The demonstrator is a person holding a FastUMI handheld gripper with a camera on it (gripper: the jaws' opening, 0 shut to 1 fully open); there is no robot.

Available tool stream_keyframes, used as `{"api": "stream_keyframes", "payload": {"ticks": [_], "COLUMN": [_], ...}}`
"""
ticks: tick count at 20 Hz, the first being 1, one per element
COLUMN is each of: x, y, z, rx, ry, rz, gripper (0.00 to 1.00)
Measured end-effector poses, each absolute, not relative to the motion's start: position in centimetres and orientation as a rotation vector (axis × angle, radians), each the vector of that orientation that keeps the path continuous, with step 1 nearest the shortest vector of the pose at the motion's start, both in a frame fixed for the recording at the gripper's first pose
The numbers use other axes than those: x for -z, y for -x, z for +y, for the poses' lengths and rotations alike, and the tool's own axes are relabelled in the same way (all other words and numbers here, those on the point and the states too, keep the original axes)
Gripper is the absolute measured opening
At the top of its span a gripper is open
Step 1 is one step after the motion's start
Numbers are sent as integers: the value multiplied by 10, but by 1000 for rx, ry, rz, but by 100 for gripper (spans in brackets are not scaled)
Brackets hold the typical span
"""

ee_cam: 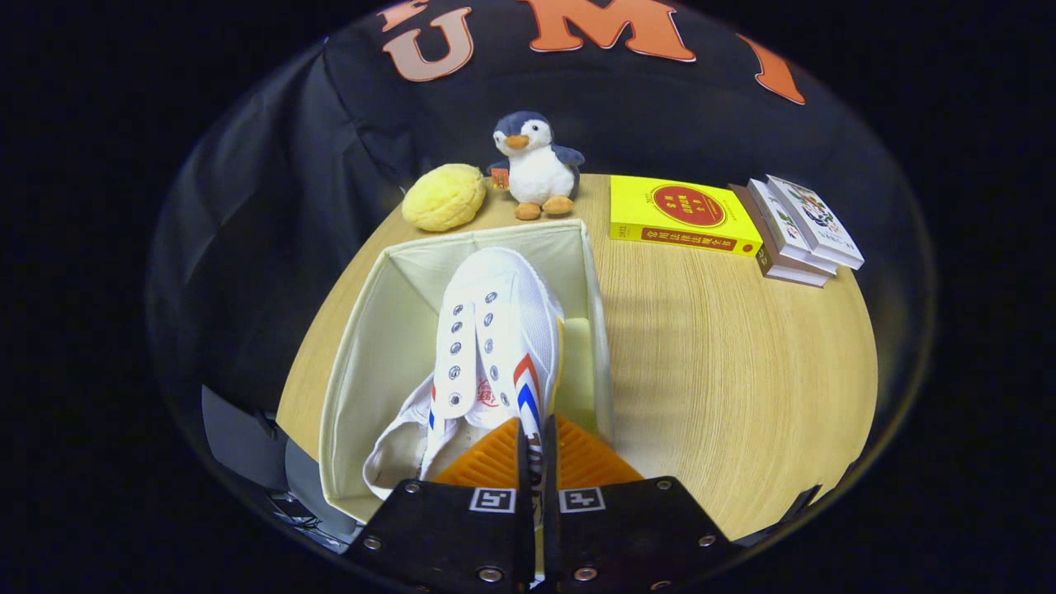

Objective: Open the storage box then place both shoes into the box .Put the left shoe in first, then the right shoe, with the right side of both shoes facing outward in a uniform manner.

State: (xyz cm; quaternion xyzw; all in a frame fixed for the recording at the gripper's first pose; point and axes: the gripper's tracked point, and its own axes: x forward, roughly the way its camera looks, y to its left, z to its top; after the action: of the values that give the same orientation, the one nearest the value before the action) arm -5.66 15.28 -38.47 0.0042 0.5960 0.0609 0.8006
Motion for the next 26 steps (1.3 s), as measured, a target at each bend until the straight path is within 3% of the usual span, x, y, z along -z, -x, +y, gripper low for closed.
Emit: {"api": "stream_keyframes", "payload": {"ticks": [3, 9, 17, 26], "x": [388, 370, 305, 211], "y": [54, 56, 22, -17], "z": [156, 165, 137, 96], "rx": [-97, -149, -174, -155], "ry": [-36, -88, -105, -47], "rz": [1280, 1253, 1072, 769], "gripper": [8, 32, 47, 79]}}
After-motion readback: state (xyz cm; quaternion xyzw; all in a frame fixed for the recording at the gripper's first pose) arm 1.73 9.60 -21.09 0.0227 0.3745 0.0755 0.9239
